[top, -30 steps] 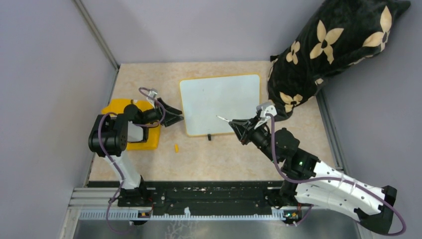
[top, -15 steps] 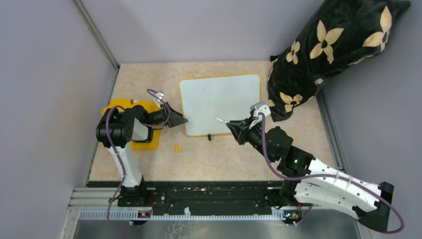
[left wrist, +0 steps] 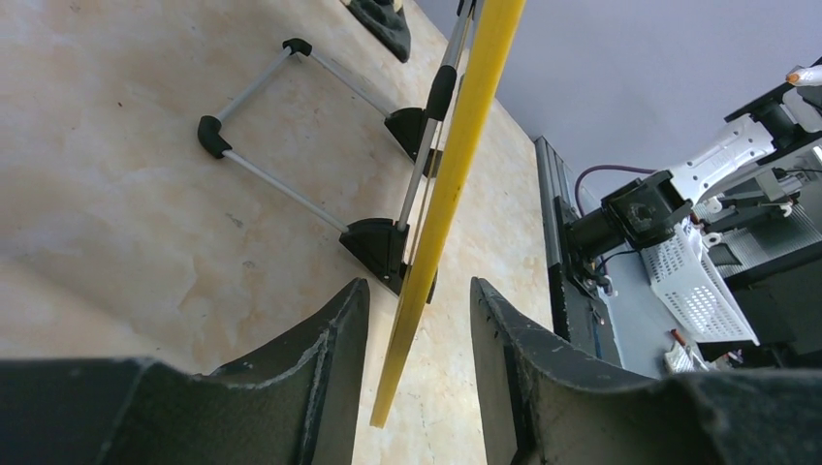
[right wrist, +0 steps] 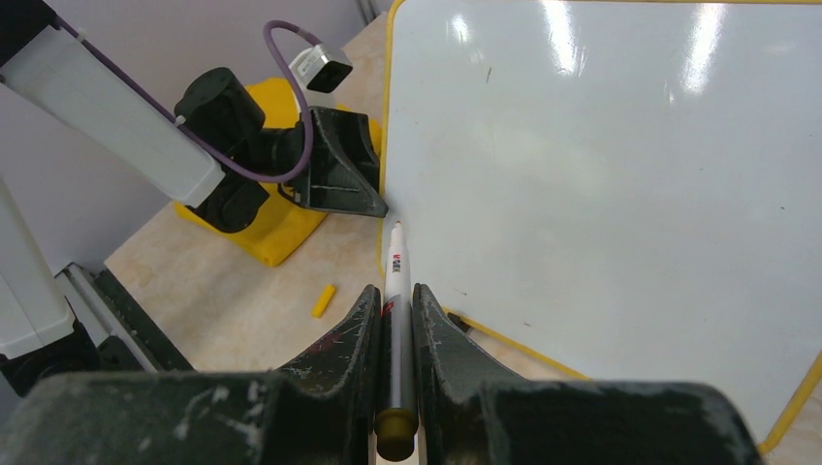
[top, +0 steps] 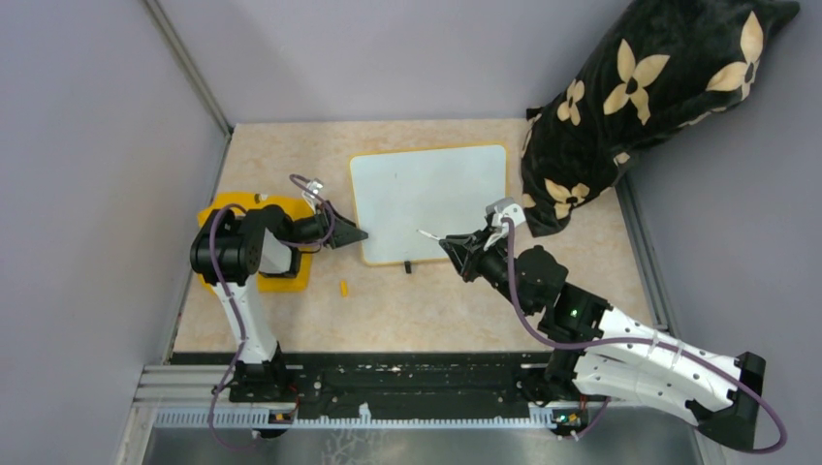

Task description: Write a sentence on the whiteboard

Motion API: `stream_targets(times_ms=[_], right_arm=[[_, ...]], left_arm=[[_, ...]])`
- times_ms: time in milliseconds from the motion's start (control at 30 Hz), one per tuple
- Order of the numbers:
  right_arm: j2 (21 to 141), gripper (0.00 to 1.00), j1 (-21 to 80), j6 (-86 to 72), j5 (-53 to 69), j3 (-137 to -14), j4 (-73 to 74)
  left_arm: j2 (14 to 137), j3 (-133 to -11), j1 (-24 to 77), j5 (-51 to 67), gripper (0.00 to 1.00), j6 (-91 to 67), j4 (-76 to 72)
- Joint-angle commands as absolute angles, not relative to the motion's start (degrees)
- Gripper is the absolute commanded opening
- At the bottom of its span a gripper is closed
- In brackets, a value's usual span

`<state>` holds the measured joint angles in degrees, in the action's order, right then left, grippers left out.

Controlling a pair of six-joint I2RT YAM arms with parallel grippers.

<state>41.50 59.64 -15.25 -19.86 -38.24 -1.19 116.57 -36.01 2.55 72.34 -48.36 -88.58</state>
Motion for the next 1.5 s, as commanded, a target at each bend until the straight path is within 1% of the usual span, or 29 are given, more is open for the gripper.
stream_targets(times_ms=[0, 100, 367, 433, 700, 833, 1000, 1233, 1467], right_arm=[[41.31, 0.00, 60.12, -16.18, -20.30, -39.70, -3.87], [41.31, 0.00, 60.11, -16.26, -20.33, -39.72, -3.87], [41.29, 0.00, 60.07, -16.26, -20.30, -40.03, -3.24], [41.29, 0.00, 60.12, -16.22, -20.39, -40.08, -2.95], [41.60, 0.00, 60.12, -16.28, -20.39, -39.97, -3.21], [42.19, 0.00, 60.12, -16.02, -20.39, -40.12, -3.70], [44.91, 0.00, 60.15, -15.12, -20.62, -41.59, -5.25], [53.02, 0.00, 60.12, -13.35, -24.10, -46.68, -8.32], [64.91, 0.00, 58.52, -10.99, -27.89, -54.93, -7.64]], left_arm=[[117.72, -36.18, 2.99, 72.08, 0.47, -45.84, -102.61], [117.86, -36.12, 2.99, 71.81, 0.46, -45.30, -102.58], [119.27, -37.04, 2.99, 72.43, 0.45, -45.50, -102.65], [119.80, -37.09, 2.99, 72.51, 0.43, -45.32, -102.60], [120.49, -37.00, 2.99, 72.25, 0.22, -45.08, -102.63], [120.54, -36.80, 2.99, 72.03, 0.15, -45.02, -102.58], [120.43, -36.26, 2.99, 71.56, 0.00, -44.40, -102.61], [120.20, -35.86, 2.99, 71.05, 0.00, -43.82, -102.69], [119.72, -35.34, 2.99, 70.41, 0.00, -43.29, -102.66]])
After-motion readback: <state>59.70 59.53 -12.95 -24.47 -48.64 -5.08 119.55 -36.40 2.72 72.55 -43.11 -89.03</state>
